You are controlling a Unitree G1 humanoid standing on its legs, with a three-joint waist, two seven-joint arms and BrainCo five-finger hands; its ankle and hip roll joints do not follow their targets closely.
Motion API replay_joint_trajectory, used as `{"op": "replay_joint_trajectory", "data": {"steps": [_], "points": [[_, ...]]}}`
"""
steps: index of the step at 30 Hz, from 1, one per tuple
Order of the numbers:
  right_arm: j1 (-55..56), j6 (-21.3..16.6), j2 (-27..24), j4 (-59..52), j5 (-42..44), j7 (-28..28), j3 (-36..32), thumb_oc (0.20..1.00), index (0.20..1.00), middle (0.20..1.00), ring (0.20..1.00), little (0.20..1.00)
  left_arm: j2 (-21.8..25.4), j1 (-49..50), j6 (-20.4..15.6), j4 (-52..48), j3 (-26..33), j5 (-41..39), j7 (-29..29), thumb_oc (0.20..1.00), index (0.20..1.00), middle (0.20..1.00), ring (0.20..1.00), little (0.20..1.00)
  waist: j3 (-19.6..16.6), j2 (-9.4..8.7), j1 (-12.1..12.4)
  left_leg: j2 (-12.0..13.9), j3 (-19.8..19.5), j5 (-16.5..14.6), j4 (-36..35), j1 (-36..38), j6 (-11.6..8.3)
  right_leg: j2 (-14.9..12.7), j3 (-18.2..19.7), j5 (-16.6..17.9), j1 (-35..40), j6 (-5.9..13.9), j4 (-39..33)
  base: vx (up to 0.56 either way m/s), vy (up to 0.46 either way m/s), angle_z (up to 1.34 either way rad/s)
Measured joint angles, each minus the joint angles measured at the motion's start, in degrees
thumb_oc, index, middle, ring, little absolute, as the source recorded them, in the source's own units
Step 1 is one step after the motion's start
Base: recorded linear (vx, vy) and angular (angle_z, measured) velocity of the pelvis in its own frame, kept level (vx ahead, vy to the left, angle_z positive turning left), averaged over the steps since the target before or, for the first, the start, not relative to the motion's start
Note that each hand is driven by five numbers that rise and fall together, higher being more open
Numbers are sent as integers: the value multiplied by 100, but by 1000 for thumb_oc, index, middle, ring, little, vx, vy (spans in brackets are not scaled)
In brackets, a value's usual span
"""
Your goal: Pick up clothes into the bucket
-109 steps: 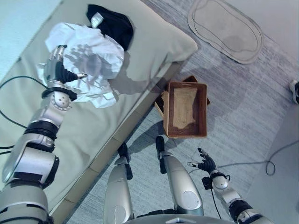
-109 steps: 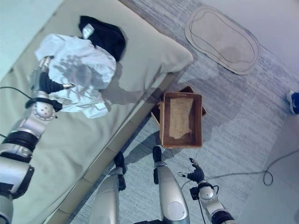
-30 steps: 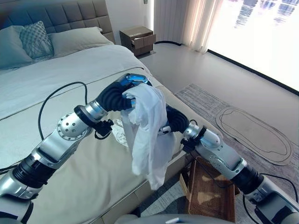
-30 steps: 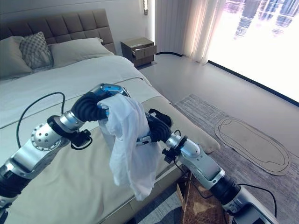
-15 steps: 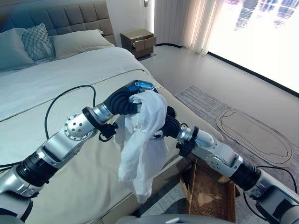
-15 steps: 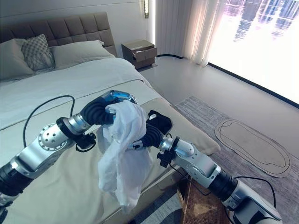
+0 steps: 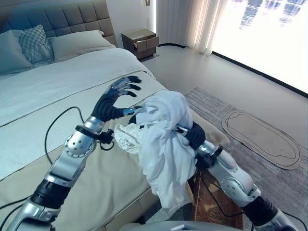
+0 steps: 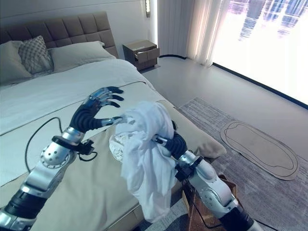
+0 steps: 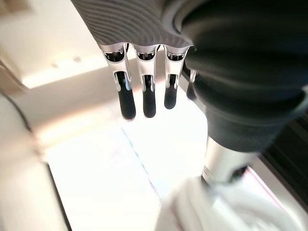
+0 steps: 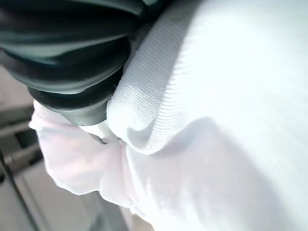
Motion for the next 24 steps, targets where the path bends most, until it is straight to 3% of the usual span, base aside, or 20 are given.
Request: {"op": "replay_joint_trajectory", "data": {"steps": [5,10,17,24], "points": [[670,-117,18,107,-115,-267,-1125,200,200,200,200,200,-762,1056,56,737,474,259,123,1000,1000,1000,1000,1000,28,21,-26,-5,-1,-1,-1,-10,1,-7,-6,-8,-9,-1,-1,0,0,0],[775,-359,108,590,-732,-769,-1888,200,200,200,200,200,-1207,1431,167,1876,497,420,167,1000,1000,1000,1000,1000,91,46,-109,10,-10,-2,-1,-154,1,9,-27,-36,-145,7,4,-33,7,0],[684,-765,497,1694,-1380,-1877,-2398,200,200,200,200,200,-1984,1338,321,3943,134,451,408,1000,1000,1000,1000,1000,265,221,-133,-29,-166,73,60,-460,40,-19,-162,-30,-380,-10,44,-41,10,9],[-125,-868,529,3304,-2003,-2970,-2736,200,200,200,200,200,-2147,1259,730,5917,-181,1102,522,1000,1000,1000,1000,1000,557,445,-94,-57,-189,110,92,-661,6,-29,-229,-45,-554,-7,94,-28,22,7]]}}
